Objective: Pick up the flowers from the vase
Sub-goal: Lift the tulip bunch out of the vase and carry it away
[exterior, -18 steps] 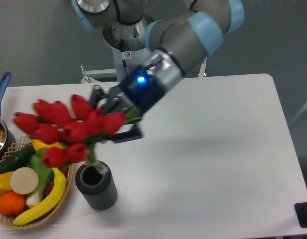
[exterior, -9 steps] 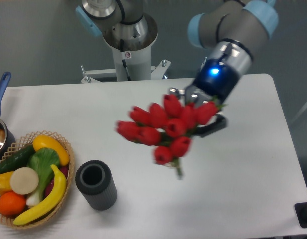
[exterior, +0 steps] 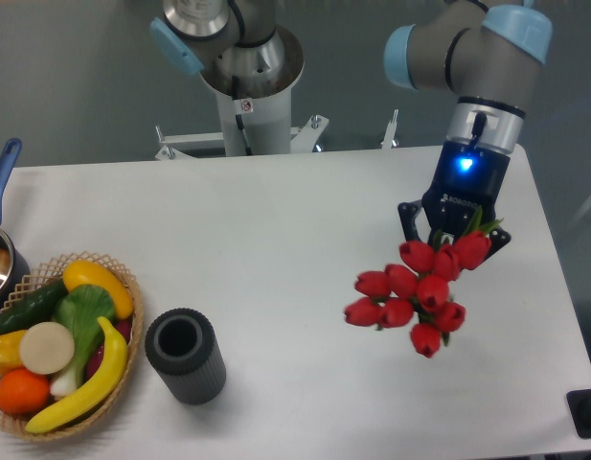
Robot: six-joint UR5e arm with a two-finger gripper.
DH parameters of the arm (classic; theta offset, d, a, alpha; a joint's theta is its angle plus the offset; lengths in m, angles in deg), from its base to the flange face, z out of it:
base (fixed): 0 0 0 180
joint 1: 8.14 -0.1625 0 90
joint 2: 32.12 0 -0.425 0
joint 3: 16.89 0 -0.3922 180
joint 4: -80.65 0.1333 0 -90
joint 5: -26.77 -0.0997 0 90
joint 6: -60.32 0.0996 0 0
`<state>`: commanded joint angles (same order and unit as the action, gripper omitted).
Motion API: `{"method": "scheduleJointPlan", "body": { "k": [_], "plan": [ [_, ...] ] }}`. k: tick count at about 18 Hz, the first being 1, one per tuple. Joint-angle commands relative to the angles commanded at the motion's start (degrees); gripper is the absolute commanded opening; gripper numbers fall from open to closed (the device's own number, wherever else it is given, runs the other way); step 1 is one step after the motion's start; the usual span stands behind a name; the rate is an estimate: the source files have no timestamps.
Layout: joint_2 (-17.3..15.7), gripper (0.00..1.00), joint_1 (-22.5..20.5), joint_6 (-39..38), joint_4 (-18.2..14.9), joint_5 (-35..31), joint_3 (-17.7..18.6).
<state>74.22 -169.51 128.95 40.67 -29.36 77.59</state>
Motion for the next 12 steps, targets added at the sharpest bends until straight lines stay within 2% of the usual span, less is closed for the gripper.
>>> {"method": "scheduleJointPlan", "body": {
  "k": [2,4,7,9,11,12],
  "plan": [
    [-0.1,0.00,0.4,0.7,-2.1,-3.6,0.3],
    [-0.1,0.02,0.6,4.8,-2.8,-7.9,0.4],
    [0.0,0.04,2.5,5.9,-6.8,-14.3,0.2],
    [0.5,0.04,3.0,5.9,-9.4,-21.0,1.0],
    [1.9,0.05,6.0,6.0,-9.2,-28.7,2.5],
    [2.8,0.05,6.9,6.1,-8.9,-30.5,2.3]
  ]
}}
